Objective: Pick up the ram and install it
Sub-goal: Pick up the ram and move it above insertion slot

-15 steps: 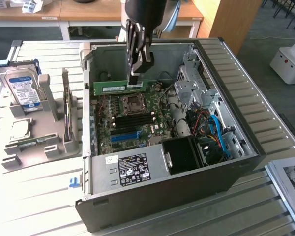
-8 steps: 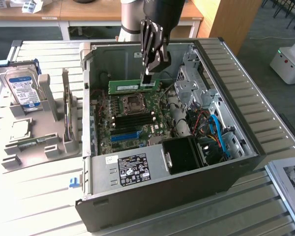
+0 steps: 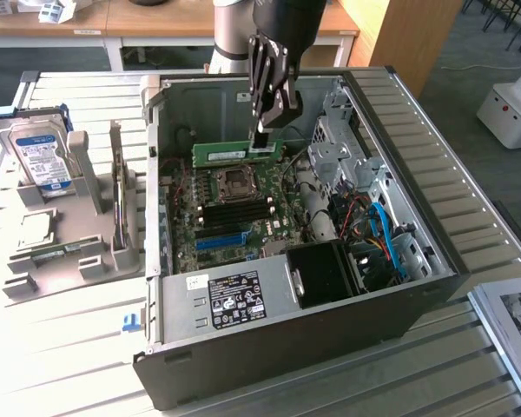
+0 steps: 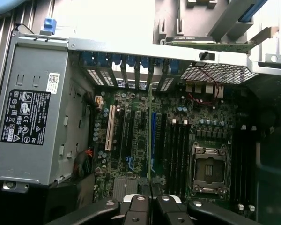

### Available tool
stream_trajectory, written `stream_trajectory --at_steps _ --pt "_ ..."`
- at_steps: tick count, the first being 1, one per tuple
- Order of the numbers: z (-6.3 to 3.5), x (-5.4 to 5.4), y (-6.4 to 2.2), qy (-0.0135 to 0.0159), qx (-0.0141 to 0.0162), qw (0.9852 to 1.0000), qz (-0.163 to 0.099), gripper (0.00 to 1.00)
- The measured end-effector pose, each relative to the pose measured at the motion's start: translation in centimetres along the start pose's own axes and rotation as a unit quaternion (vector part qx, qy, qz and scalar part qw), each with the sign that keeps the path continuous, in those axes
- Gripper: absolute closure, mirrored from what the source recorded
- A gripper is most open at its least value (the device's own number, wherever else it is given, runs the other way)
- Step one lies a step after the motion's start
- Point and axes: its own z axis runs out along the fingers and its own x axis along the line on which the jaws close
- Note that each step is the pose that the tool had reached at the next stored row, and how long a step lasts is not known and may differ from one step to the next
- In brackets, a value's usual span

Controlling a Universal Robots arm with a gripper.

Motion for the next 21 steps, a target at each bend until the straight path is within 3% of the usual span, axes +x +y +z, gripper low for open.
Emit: stream_trajectory --at_steps 3,11,21 --pt "0.01 -0.01 0.11 0.0009 0.0104 0.9999 -0.001 0.88" --pt "0.06 -0.04 0.46 0.0035 0.0427 0.9991 -0.003 0.88" --pt "0.16 -0.04 0.46 0.0033 0.0436 0.999 0.001 0.88"
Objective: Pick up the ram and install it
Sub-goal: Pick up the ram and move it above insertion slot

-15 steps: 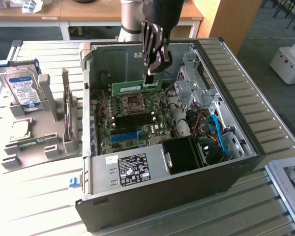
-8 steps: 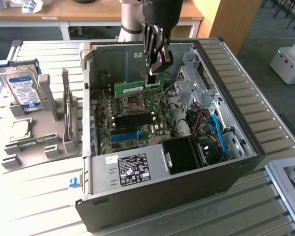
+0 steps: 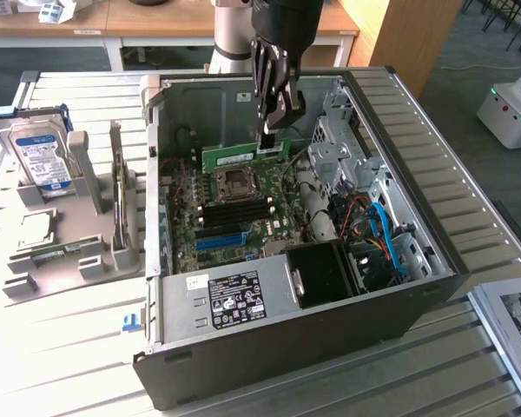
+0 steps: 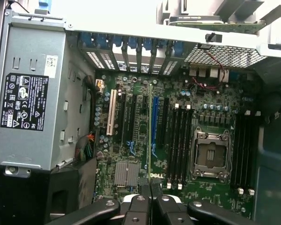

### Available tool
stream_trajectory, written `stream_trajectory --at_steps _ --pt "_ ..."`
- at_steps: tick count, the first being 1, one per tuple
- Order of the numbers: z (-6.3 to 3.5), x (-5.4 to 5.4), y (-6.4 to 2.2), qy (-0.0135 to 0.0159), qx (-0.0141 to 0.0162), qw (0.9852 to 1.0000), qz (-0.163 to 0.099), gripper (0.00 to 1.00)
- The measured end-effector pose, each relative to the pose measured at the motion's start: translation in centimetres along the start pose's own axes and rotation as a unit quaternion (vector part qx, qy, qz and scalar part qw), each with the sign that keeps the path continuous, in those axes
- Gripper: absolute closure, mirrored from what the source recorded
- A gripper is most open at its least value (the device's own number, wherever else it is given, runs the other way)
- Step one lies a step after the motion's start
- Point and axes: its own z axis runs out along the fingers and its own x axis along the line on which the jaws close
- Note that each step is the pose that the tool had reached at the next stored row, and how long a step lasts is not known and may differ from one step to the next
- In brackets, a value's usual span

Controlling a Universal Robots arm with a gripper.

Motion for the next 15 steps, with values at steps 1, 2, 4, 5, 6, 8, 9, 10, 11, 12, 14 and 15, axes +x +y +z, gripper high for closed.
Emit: stream_trajectory --at_steps 1,2,4,5,6,8,9,10,11,12,14,15 --pt "0.01 0.0 0.0 0.0 0.0 1.0 0.002 0.88" --pt "0.03 0.0 0.0 -0.0001 0.0 1.0 0.005 0.88" --pt "0.05 0.0 -0.01 -0.0004 0.0 0.9999 0.011 0.88" --pt "0.05 0.0 -0.01 -0.0005 0.0 0.9999 0.012 0.88" --pt "0.05 0.0 -0.01 -0.0005 0.0 0.9999 0.012 0.88" --pt "0.06 0.0 -0.02 -0.0006 0.0 0.9999 0.012 0.88" --pt "0.08 -0.06 -0.02 -0.0008 0.0001 0.9999 0.012 0.88" --pt "0.08 -0.15 -0.03 -0.0007 0.0002 0.9999 0.012 0.88" --pt "0.07 -0.27 -0.03 -0.0006 0.0002 0.9999 0.012 0.88" --pt "0.07 -0.4 -0.04 -0.0005 0.0002 0.9999 0.012 0.88" --pt "0.08 -0.67 -0.06 -0.0005 0.0002 0.9999 0.012 0.88" --pt "0.09 -0.8 -0.07 -0.0006 0.0002 0.9999 0.012 0.88"
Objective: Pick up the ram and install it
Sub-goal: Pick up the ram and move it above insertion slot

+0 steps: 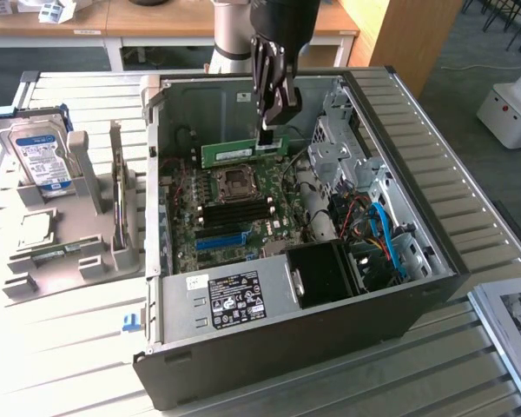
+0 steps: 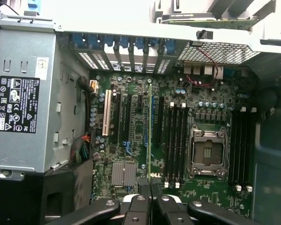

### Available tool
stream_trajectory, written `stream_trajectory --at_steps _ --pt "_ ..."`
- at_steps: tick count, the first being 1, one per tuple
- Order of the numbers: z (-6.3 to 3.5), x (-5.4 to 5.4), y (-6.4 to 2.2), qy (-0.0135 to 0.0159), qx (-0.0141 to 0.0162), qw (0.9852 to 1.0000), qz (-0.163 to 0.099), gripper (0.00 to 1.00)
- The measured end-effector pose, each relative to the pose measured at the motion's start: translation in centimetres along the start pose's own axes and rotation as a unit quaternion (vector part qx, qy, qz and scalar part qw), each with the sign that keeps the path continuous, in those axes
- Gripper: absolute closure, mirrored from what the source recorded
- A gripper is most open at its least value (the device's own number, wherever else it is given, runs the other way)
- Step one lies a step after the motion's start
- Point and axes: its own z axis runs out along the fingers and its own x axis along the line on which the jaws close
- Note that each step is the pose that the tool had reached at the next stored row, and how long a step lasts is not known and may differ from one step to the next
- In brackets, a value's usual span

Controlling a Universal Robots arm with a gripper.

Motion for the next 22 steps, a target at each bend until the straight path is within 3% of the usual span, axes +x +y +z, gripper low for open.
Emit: stream_trajectory --at_steps 11,22 --pt "0.07 -1.4 -0.07 0.0 0.0003 1.0 0.001 0.88" --pt "0.52 -1.5 -0.1 -0.0002 0.0004 1.0 0.002 0.88"
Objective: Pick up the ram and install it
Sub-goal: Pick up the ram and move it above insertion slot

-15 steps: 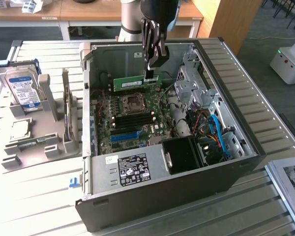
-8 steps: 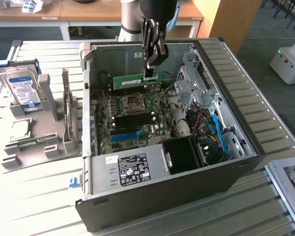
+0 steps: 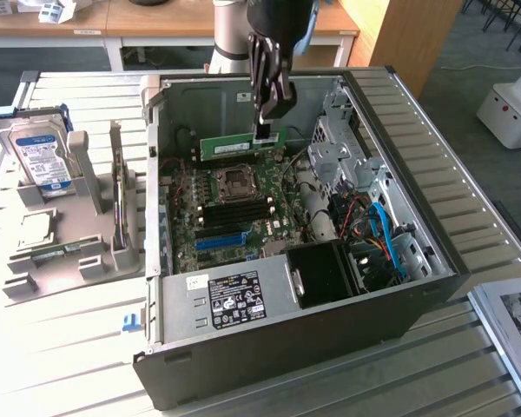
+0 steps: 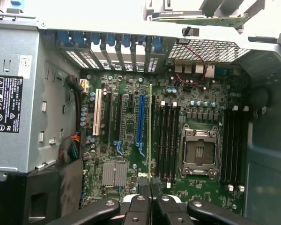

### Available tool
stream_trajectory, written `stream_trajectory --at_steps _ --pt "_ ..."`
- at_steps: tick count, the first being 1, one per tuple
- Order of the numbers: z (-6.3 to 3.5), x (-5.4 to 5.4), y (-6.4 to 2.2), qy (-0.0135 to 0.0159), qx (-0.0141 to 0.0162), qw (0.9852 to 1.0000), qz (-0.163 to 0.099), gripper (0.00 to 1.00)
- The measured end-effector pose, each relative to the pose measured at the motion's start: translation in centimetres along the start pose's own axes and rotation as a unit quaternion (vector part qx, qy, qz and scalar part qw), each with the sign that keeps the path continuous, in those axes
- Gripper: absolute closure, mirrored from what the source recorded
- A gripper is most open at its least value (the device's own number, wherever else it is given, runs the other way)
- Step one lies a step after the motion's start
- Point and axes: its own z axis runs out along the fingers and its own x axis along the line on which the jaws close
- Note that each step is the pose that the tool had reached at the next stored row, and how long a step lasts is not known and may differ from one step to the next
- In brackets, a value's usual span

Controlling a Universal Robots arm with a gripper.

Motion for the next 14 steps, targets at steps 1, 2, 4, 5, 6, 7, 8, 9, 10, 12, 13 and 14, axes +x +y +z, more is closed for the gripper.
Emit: stream_trajectory --at_steps 1,2,4,5,6,7,8,9,10,12,13,14 --pt "0.11 0.0 -0.01 0.0001 0.0 1.0 0.0 0.88" --pt "0.24 0.0 -0.01 0.0001 0.0 1.0 0.0 0.88" --pt "0.49 0.0 -0.02 0.0001 0.0 1.0 0.0 0.88" --pt "0.62 0.0 -0.03 0.0001 0.0 1.0 0.0 0.88" --pt "0.75 0.0 -0.03 0.0001 -0.0001 1.0 0.0 0.88" --pt "0.89 0.0 -0.04 0.0001 -0.0001 1.0 0.0 0.88" --pt "1.03 0.0 -0.05 0.0 0.0 1.0 0.001 0.88" --pt "1.17 0.0 -0.05 0.0 -0.0001 1.0 0.001 0.88" --pt "1.31 0.0 -0.06 0.0 0.0 1.0 0.001 0.88" --pt "1.58 0.0 -0.07 0.0 0.0 1.0 0.001 0.88" --pt "1.69 0.0 -0.08 0.0001 0.0 1.0 0.001 0.88" --pt "1.77 0.0 -0.08 0.0 0.0 1.0 0.001 0.88"
